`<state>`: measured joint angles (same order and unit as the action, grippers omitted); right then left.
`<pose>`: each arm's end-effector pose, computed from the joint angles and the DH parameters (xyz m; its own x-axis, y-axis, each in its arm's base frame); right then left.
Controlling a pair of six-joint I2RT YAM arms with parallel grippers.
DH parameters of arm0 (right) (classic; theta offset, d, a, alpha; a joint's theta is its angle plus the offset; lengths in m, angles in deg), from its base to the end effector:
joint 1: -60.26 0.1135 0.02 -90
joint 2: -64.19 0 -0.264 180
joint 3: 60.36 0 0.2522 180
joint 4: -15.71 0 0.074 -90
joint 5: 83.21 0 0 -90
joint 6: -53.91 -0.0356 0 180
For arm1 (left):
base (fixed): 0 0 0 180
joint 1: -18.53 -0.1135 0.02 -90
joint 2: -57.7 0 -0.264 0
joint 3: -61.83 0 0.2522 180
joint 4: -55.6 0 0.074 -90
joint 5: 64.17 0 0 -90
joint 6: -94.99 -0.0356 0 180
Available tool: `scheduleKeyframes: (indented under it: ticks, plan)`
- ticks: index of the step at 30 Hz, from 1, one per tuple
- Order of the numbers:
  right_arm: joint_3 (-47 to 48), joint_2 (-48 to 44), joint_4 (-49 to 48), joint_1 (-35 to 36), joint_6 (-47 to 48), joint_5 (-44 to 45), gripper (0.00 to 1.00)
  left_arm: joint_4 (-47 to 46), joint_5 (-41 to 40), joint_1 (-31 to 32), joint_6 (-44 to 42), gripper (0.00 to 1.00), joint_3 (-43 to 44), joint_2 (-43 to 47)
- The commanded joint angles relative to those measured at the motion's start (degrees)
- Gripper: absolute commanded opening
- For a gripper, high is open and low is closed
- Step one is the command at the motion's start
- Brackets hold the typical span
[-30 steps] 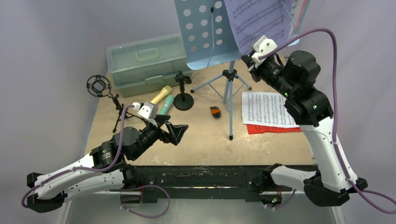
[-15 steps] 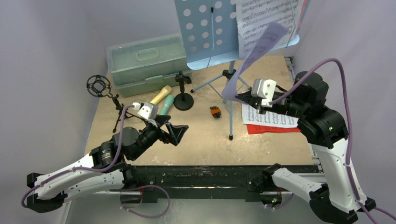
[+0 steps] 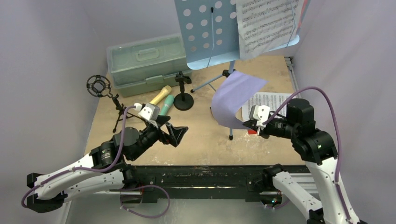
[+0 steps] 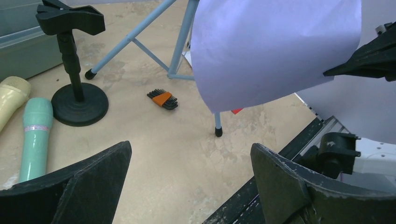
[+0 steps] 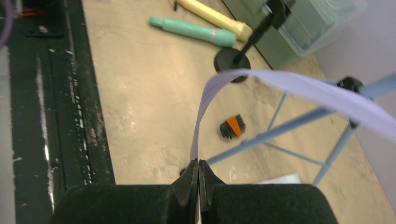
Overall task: Pack up the instrument practice props
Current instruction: Place the sheet music at the center of the board.
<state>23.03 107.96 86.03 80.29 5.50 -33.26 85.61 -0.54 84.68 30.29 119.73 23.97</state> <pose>0.0961 0.0594 0.4053 0.1603 -0.4824 -0.8612 -0.9033 0.2801 -0.3251 0.0694 -0.1179 0.3526 -0.3110 -0.2434 -0.9187 0.5617 0.7327 -0.3843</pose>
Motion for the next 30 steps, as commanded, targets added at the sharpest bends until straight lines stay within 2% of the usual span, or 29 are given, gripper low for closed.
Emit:
scheduleKeyframes:
  ticks: [1,10,19,26,30]
  plan:
    - [-4.3,-4.2,-2.8,-3.3,-3.2,10.2,0.0,2.4,-0.7,0.2,-4.2,1.0,1.2,-0.2]
    - [-8.8,-6.1,-4.4,-6.9,-0.2,34.9,0.0,7.4,-6.1,0.2,-15.3,1.0,4.9,-5.8]
    - [-14.2,-6.5,-11.5,-10.2,2.8,53.5,0.0,5.8,-9.7,0.2,-22.6,1.0,1.6,-12.9]
    - [-14.6,-4.4,-18.2,-11.4,4.5,62.7,0.0,6.6,-9.4,0.2,-22.6,1.0,-0.6,-13.5]
    - [-12.3,-1.0,-21.7,-12.8,6.3,64.2,0.0,6.7,-9.0,0.1,-22.2,1.0,-1.5,-12.0]
